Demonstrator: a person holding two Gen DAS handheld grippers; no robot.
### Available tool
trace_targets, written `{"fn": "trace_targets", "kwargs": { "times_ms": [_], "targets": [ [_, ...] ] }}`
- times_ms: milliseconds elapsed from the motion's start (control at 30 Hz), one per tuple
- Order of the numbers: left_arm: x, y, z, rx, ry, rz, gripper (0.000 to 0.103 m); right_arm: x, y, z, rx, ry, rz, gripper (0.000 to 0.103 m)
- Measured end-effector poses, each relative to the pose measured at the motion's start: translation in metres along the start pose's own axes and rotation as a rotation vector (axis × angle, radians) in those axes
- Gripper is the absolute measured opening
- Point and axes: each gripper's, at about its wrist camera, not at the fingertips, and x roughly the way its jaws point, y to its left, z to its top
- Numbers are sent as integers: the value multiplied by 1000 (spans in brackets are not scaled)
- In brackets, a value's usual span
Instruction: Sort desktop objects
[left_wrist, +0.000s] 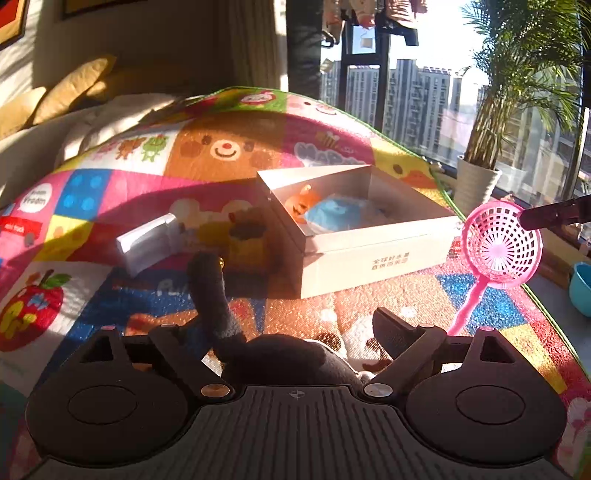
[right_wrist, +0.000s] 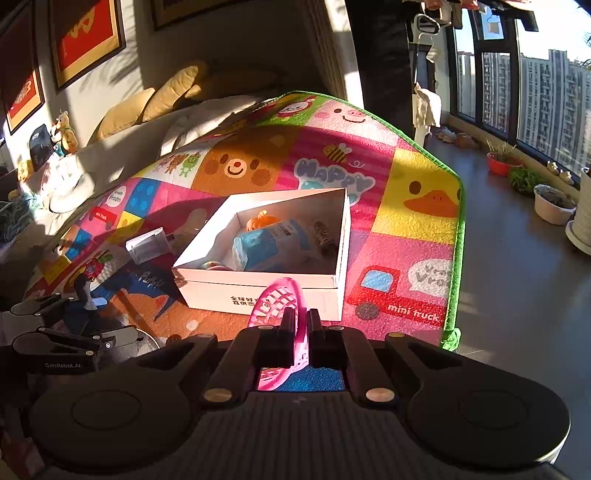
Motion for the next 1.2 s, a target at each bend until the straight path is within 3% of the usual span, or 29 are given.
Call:
{"fn": "trace_targets", "kwargs": {
  "times_ms": [167, 300, 433, 533, 600, 733, 800, 833, 867, 900, 933, 1000, 1100, 1200],
  "targets": [
    [-15, -11, -5, 20, -7, -6, 96, 21, 16, 0, 4, 20, 72, 6],
    [-33, -25, 3, 37, -65, 11, 98, 29, 33, 3, 7, 9, 137, 6],
    [-42, -48, 8, 103, -91, -53, 100, 35, 38, 2, -7, 20, 133, 7],
    [-41, -62, 4, 125, -68, -101, 100, 41, 32, -4, -12, 33, 46, 28],
    [-40, -67, 0, 129, -54, -126, 100, 43, 22, -11, 29, 58, 48, 37],
    [-34, -66, -6, 113, -28, -116, 100, 53, 11, -32, 120, 128, 64, 63],
    [-34, -63, -9, 99, -14, -104, 100, 59, 10, -42, 145, 149, 52, 64],
    [-34, -62, -10, 96, -10, -99, 100, 62, 9, -46, 168, 161, 55, 64],
    [-35, -60, -12, 92, -4, -94, 100, 66, 8, -49, 184, 175, 62, 57],
    [-35, -60, -13, 89, 0, -92, 100, 69, 8, -52, 192, 190, 74, 48],
    [-35, -58, -13, 85, 3, -89, 100, 72, 10, -53, 191, 206, 85, 27],
    [-35, -56, -13, 79, 4, -83, 101, 74, 10, -53, 201, 207, 90, 14],
    [-37, -54, -11, 70, -3, -75, 101, 64, 9, -44, 187, 158, 69, 8],
    [-41, -53, -11, 69, -12, -73, 102, 42, 6, -29, 116, 80, -12, 6]
  ]
}}
